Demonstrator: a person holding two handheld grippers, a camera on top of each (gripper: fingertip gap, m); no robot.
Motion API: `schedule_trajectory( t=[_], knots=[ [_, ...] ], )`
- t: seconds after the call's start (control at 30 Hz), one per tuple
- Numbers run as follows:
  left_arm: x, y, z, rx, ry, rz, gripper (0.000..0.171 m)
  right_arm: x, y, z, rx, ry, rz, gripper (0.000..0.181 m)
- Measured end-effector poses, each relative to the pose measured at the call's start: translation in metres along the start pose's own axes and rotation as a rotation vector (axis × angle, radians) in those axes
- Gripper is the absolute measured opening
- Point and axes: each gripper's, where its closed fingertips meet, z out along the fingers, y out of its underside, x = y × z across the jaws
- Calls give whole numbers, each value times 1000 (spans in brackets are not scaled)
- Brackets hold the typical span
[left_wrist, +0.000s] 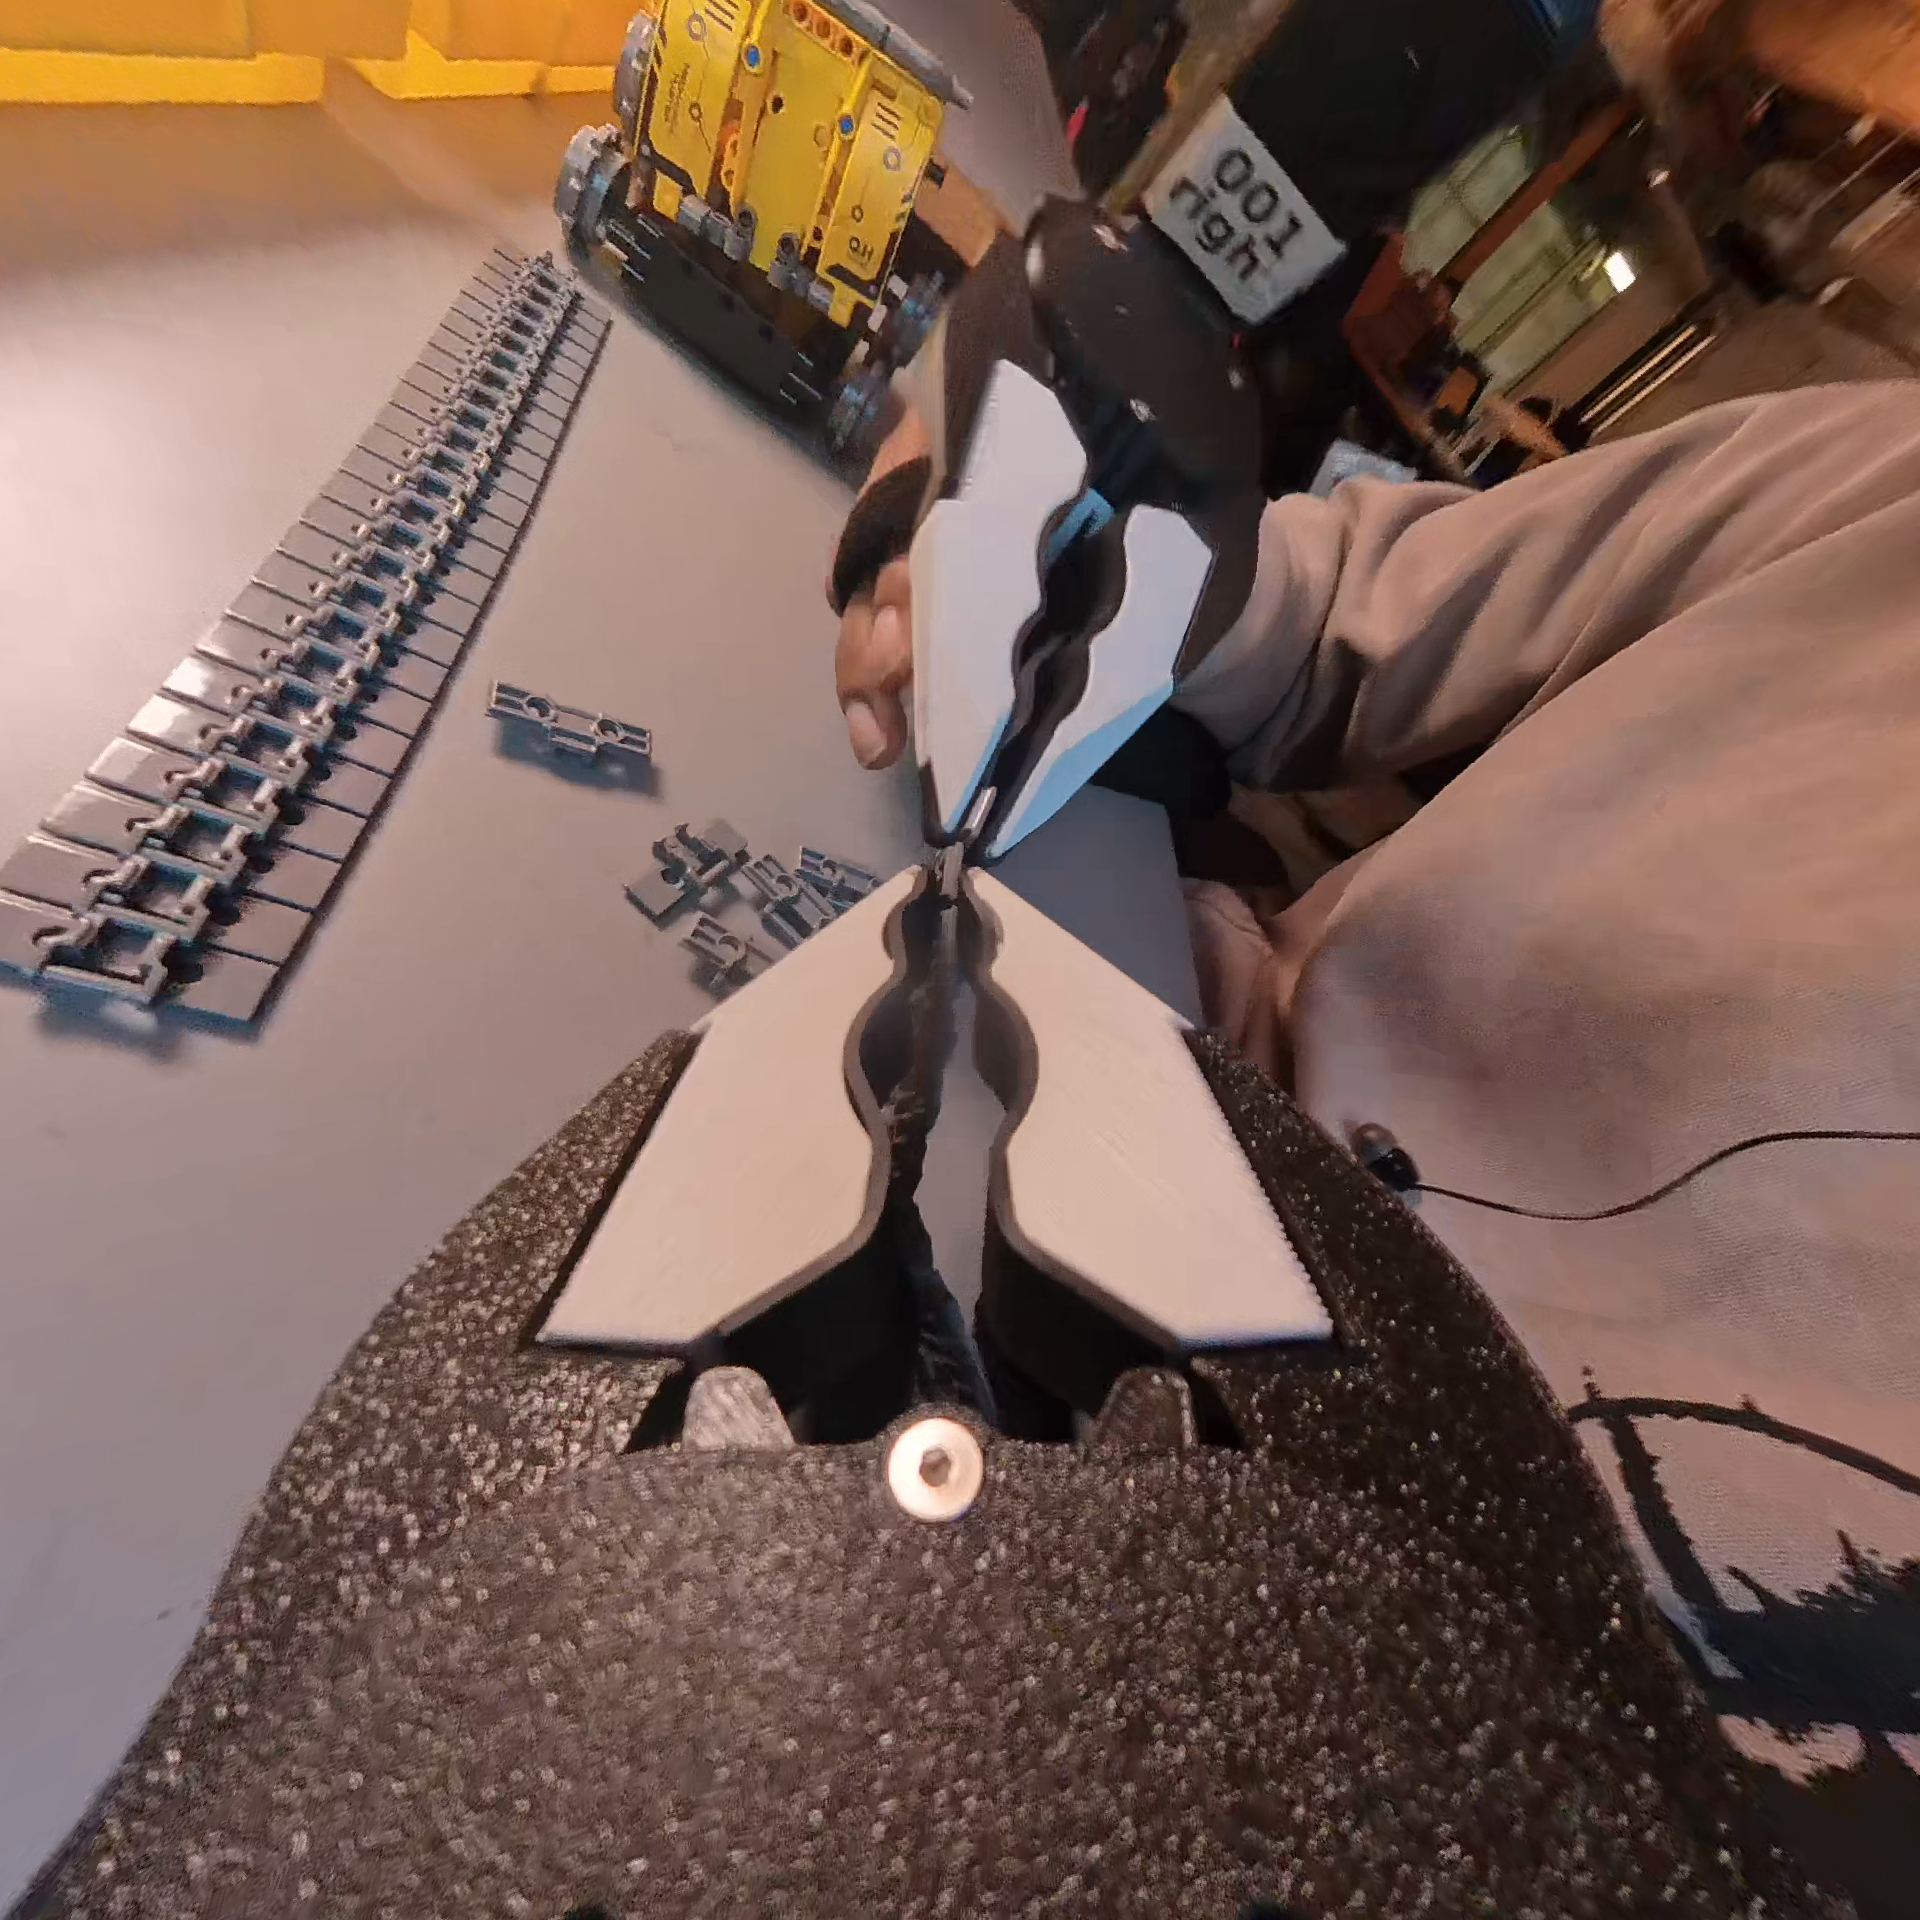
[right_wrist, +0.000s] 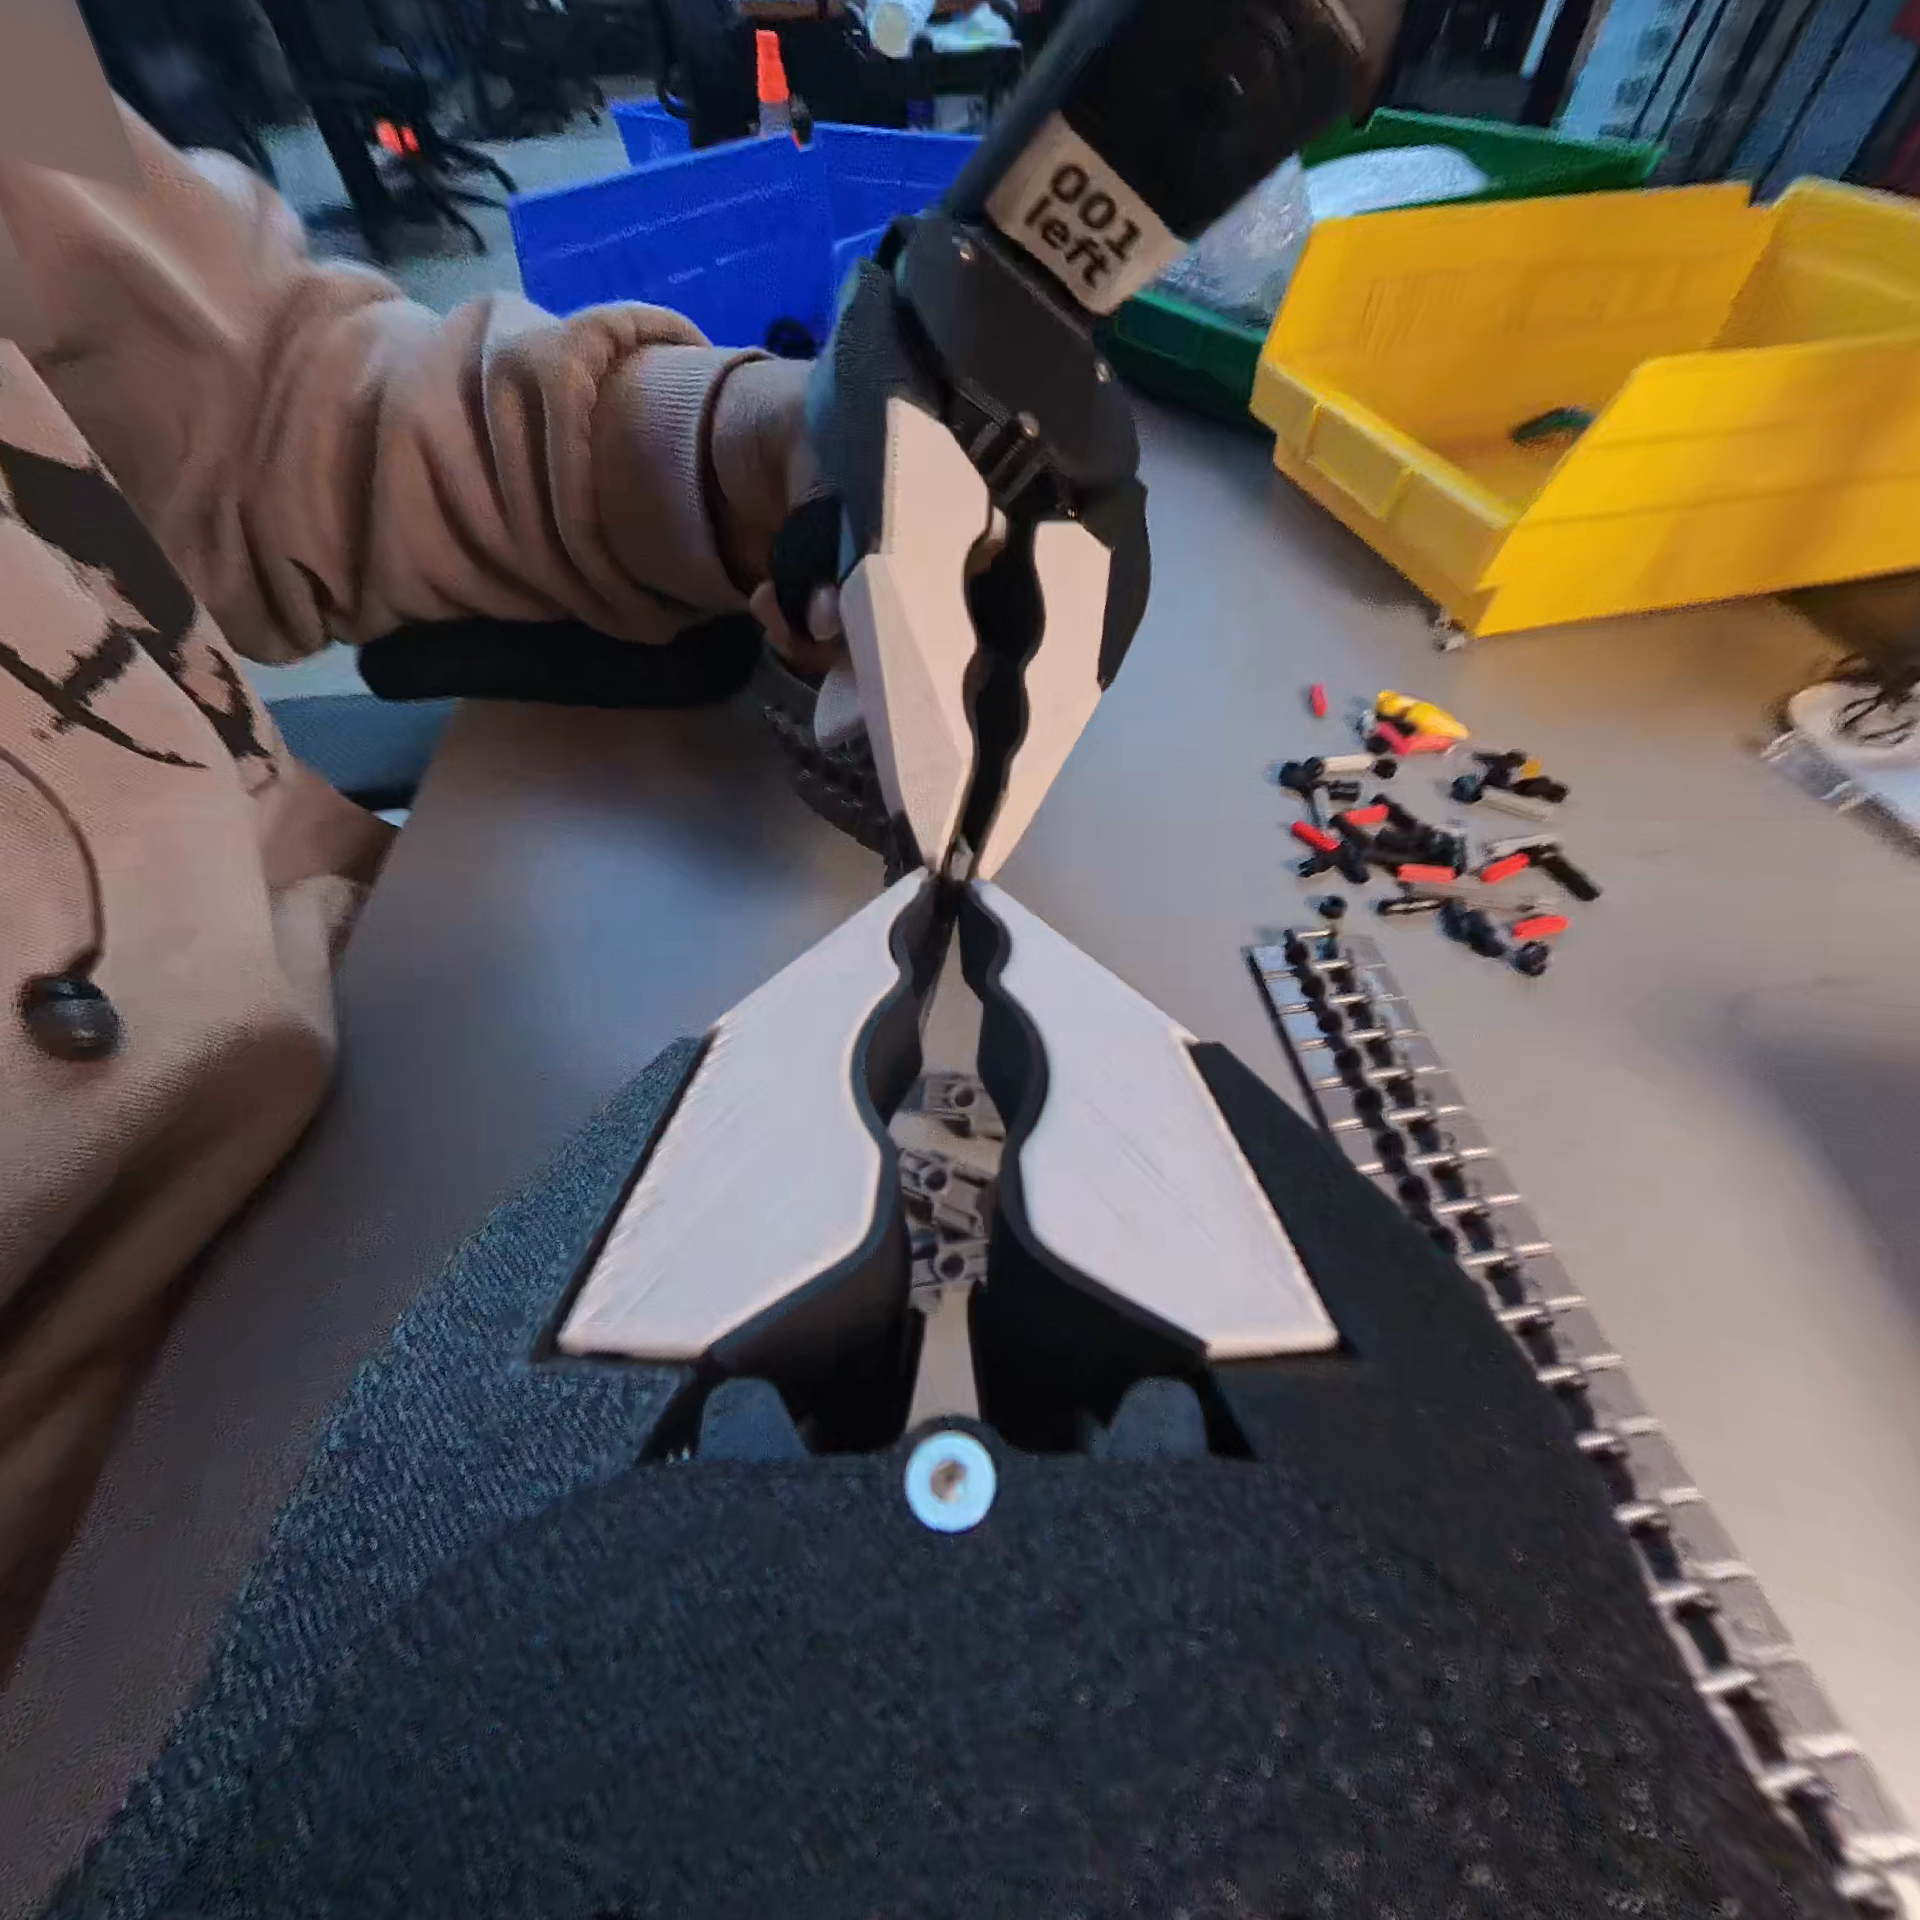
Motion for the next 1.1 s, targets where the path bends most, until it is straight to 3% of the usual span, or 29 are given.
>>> schedule_trajectory(
  t=[0.1, 0.13, 0.17, 0.2, 0.23, 0.27, 0.37, 0.5, 0.7, 0.9, 0.97, 1.1],
  knots=[
    [-9, 0, -2, 21, 3, -65, 3, 2, 0, 3, -56, 126, -236, 0],
    [-24, 1, -3, 21, -82, -73, 2, -4, 0, 4, -63, 126, -305, 0],
    [-44, 3, -9, 17, -174, -78, 2, -31, -16, 6, 42, 28, -316, 0],
    [-46, 0, -13, 32, -160, -101, 2, -51, -20, 14, 43, 3, -390, 0],
    [-35, 0, -11, 11, -136, -49, 2, -48, -13, 20, -32, 95, -584, 0],
    [-26, 0, -7, -16, -138, 24, 3, -39, -12, 19, -39, 114, -573, 0],
    [-18, -4, 1, -9, -125, 46, 2, 0, -7, -5, -24, 87, -216, 0],
    [-27, -2, -4, 5, -148, 24, 3, 10, 17, -12, -70, -39, 145, 1],
    [-21, -3, -3, 17, -114, 34, 3, 12, 38, -2, -173, -14, 117, 22],
    [-1, -10, 0, 56, -16, 64, 4, 7, 14, 3, -48, -40, 136, 21],
    [1, -10, 1, 57, -15, 71, 5, 1, 12, 4, -43, -63, 125, 7],
    [1, -12, -7, 56, -33, 107, 9, 2, 11, 0, -34, -71, 141, 6]
  ],
)
